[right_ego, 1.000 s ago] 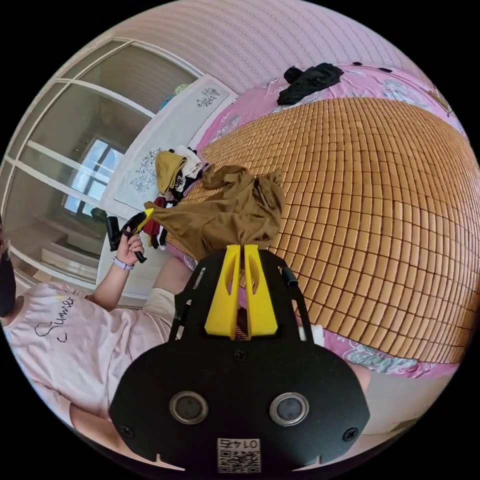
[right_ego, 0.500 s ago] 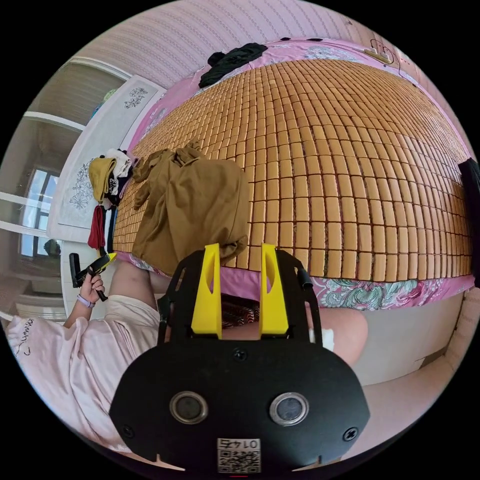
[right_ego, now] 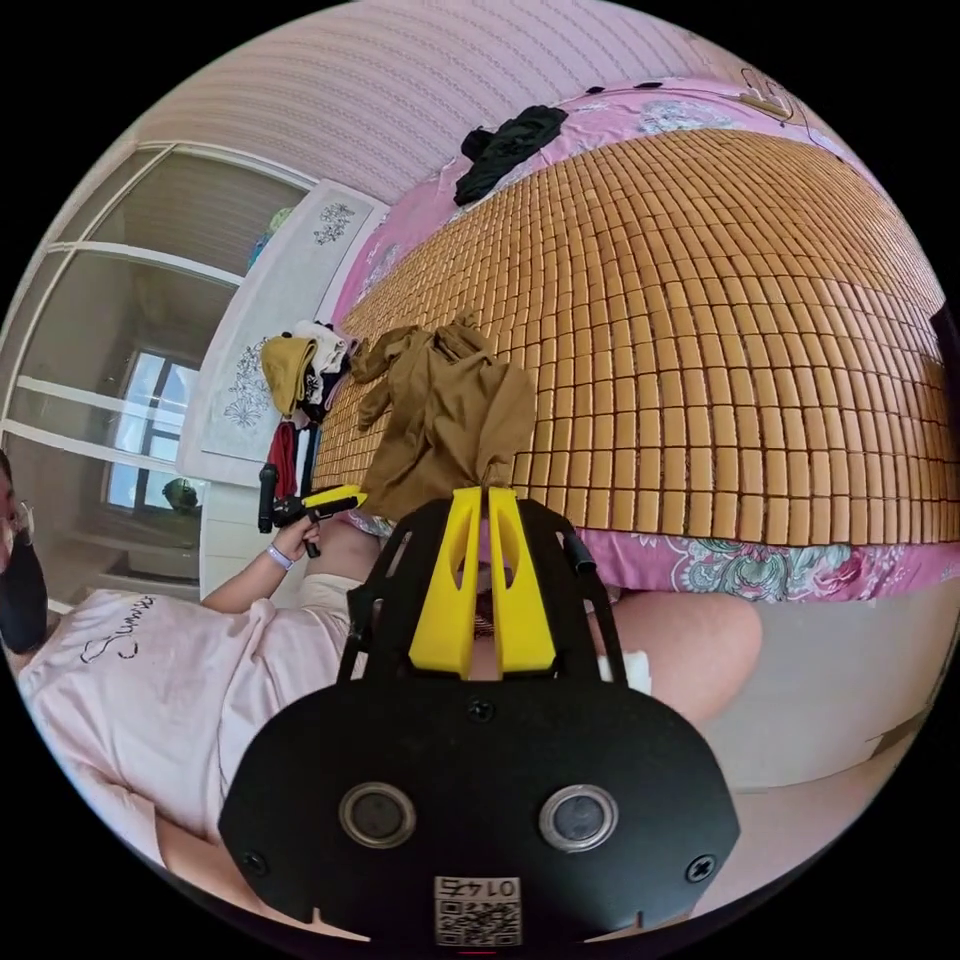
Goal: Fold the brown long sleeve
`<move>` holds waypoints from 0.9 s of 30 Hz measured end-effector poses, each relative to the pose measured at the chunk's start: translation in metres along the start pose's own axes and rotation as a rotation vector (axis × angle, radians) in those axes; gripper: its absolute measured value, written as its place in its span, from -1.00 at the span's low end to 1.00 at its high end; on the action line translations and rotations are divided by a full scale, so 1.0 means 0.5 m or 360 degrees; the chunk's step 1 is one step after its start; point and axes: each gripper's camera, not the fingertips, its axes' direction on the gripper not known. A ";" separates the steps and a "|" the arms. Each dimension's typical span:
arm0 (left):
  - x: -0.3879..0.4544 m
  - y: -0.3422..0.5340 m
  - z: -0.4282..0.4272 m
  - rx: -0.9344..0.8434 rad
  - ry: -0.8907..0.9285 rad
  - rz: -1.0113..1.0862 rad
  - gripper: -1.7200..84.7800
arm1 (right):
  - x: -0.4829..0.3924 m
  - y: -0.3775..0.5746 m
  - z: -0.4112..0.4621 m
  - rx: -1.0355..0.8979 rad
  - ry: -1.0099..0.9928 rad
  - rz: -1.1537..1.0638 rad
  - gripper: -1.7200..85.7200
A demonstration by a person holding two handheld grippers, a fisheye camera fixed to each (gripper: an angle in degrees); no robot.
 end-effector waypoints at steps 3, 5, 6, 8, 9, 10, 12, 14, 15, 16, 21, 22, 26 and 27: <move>-0.001 -0.004 -0.001 -0.0006 0.0047 -0.0037 -0.78 | 0.021 0.003 0.038 -0.0078 0.0185 0.0113 -0.93; -0.001 -0.008 -0.003 -0.0034 0.0061 -0.0064 -0.82 | 0.025 0.001 0.063 -0.0107 0.0323 0.0184 -0.91; -0.001 -0.008 -0.004 -0.0035 0.0071 -0.0068 -0.84 | 0.027 -0.002 0.075 -0.0116 0.0348 0.0195 -0.89; 0.004 -0.007 -0.009 -0.0029 0.0106 -0.0043 -0.94 | 0.026 -0.006 0.087 -0.0111 0.0319 0.0187 -0.84; 0.004 -0.007 -0.010 -0.0034 0.0121 -0.0046 -0.95 | 0.023 -0.011 0.093 -0.0110 0.0310 0.0165 -0.82; 0.007 -0.008 -0.013 -0.0046 0.0108 -0.0045 -0.97 | 0.015 -0.015 0.100 -0.0107 0.0312 0.0126 -0.80; 0.015 -0.005 -0.023 -0.0031 0.0082 -0.0021 -0.98 | 0.002 -0.023 0.115 -0.0116 0.0278 0.0046 -0.76; 0.022 0.001 -0.043 0.0004 0.0091 -0.0011 -0.98 | -0.008 -0.033 0.138 -0.0162 0.0222 -0.0018 -0.72; 0.022 0.003 -0.048 0.0017 0.0095 -0.0012 -0.98 | -0.011 -0.039 0.155 -0.0215 0.0230 -0.0025 -0.70; 0.022 0.007 -0.059 0.0046 0.0109 -0.0018 -0.98 | -0.016 -0.045 0.170 -0.0255 0.0269 -0.0037 -0.71; 0.005 0.028 -0.105 0.0175 0.0240 -0.0101 -0.98 | -0.013 -0.055 0.179 -0.0299 0.0372 0.0023 -0.87; -0.003 0.034 -0.122 0.0223 0.0273 -0.0129 -0.98 | -0.007 -0.053 0.159 -0.0242 0.0324 0.0051 -0.92; -0.034 0.055 -0.178 0.0403 0.0410 -0.0215 -0.98 | 0.027 -0.033 0.087 -0.0051 0.0096 0.0183 -0.96; -0.037 0.058 -0.183 0.0412 0.0422 -0.0222 -0.98 | 0.042 -0.023 0.066 0.0018 -0.0008 0.0238 -0.96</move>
